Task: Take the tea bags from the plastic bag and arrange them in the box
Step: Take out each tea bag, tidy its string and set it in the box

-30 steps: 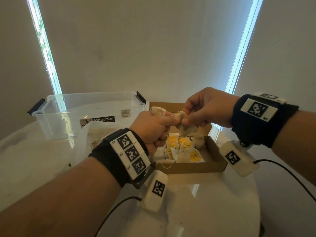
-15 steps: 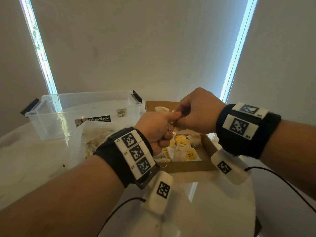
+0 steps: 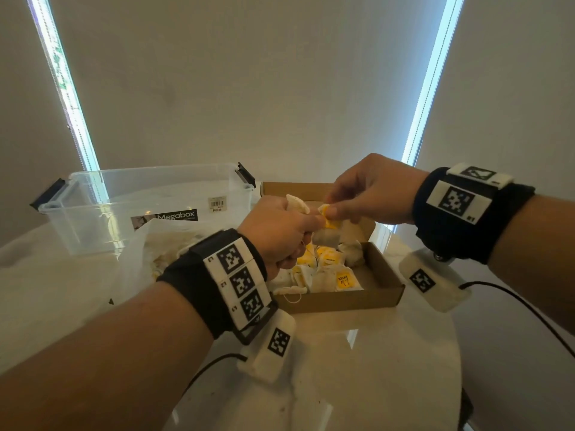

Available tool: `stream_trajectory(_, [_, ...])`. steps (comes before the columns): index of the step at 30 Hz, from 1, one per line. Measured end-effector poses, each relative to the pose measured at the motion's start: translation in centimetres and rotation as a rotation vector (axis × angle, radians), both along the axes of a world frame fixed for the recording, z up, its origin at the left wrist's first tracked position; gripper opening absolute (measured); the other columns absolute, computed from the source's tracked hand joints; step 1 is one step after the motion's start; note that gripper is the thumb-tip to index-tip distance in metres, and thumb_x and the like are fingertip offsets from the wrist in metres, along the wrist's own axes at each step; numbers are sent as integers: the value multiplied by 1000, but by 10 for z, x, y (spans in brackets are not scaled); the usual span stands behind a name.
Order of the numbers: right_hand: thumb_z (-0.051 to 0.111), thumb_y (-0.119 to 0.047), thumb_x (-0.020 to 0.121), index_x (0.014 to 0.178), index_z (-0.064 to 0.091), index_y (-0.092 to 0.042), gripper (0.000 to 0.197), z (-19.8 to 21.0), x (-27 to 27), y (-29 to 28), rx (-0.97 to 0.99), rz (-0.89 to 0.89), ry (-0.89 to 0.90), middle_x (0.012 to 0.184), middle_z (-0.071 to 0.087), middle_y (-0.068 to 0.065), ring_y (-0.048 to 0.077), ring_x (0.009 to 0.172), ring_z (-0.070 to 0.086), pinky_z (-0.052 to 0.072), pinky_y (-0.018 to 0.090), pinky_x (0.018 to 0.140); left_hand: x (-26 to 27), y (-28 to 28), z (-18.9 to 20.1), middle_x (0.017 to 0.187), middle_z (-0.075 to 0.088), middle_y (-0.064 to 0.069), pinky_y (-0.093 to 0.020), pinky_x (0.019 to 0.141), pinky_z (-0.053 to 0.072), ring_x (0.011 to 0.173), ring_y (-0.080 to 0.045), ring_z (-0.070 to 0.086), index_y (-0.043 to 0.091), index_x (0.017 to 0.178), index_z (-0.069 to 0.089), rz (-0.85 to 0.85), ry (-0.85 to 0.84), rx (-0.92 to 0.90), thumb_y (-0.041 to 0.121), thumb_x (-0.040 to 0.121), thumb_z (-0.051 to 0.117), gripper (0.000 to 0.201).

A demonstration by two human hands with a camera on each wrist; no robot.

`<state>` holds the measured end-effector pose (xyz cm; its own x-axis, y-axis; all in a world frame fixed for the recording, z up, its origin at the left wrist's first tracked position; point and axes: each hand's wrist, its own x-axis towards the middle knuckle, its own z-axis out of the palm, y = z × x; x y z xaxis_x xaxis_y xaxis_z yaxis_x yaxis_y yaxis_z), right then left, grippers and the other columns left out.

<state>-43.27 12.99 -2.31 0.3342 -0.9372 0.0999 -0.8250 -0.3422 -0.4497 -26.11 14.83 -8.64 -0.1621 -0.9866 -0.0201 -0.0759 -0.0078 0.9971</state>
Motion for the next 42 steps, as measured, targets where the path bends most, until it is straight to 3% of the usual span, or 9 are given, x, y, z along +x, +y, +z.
stream_trajectory(4, [77, -39, 83, 77, 76, -29, 12, 1, -3, -5, -43, -37, 28, 69, 72, -3, 8, 64, 63, 56, 30, 74, 2, -2, -1, 58, 48, 0, -18, 31, 27, 35, -6, 36, 9, 90, 61, 55, 104, 66, 25, 96, 64, 17])
stream_trajectory(8, [80, -39, 80, 88, 80, -24, 17, 0, -14, -14, -59, -107, 156, 72, 73, -8, 6, 67, 65, 53, 23, 69, 10, -7, -4, 58, 46, 1, -17, 31, 26, 35, -5, 34, 13, 84, 53, 77, 131, 152, 26, 99, 59, 20])
stream_trajectory(11, [83, -38, 78, 83, 78, -26, 14, -5, -22, -23, -15, -130, 238, 66, 73, -8, 3, 58, 66, 49, 20, 63, 15, -4, -7, 58, 48, 0, -18, 32, 27, 37, -7, 35, 11, 92, 60, -4, -40, 164, 26, 97, 62, 16])
stream_trajectory(16, [78, -31, 85, 90, 74, -21, 12, -27, -27, -42, 169, -145, 612, 71, 73, -9, 2, 54, 68, 56, 20, 68, 17, 9, -13, 66, 61, -4, -24, 44, 40, 47, -14, 49, 7, 98, 69, -203, -564, 88, 27, 89, 72, 23])
stream_trajectory(19, [77, -29, 87, 84, 71, -24, 9, -35, -24, -51, 228, -115, 658, 72, 72, -8, 4, 62, 67, 57, 23, 76, 17, 11, -17, 85, 69, -10, -25, 49, 45, 62, -18, 57, 11, 101, 70, -205, -767, 81, 30, 84, 76, 26])
stream_trajectory(21, [78, -30, 85, 86, 73, -25, 8, -38, -19, -57, 230, -93, 687, 77, 70, -9, 6, 73, 64, 56, 26, 82, 18, 10, -20, 84, 68, -8, -25, 50, 46, 64, -19, 57, 11, 100, 71, -186, -820, 70, 30, 83, 76, 26])
stream_trajectory(30, [83, -26, 81, 81, 78, -18, 9, -57, -7, -85, 197, -165, 686, 64, 72, -6, 7, 56, 65, 61, 27, 73, 19, 3, -21, 66, 59, -4, -21, 43, 41, 50, -16, 51, 4, 98, 70, -210, -862, 105, 24, 85, 73, 24])
stream_trajectory(38, [80, -25, 80, 89, 79, -11, 17, -65, -3, -92, 134, -231, 792, 88, 78, 5, 20, 85, 75, 63, 38, 80, 19, -1, -19, 72, 60, -5, -23, 45, 42, 54, -17, 52, 6, 101, 68, -253, -890, 109, 26, 86, 73, 25])
stream_trajectory(42, [80, -28, 80, 87, 77, -9, 21, -55, 2, -86, 92, -248, 717, 83, 77, 6, 19, 80, 75, 63, 36, 78, 26, -1, -15, 59, 57, 0, -20, 38, 37, 41, -11, 46, 10, 88, 66, -227, -650, 191, 34, 91, 69, 25])
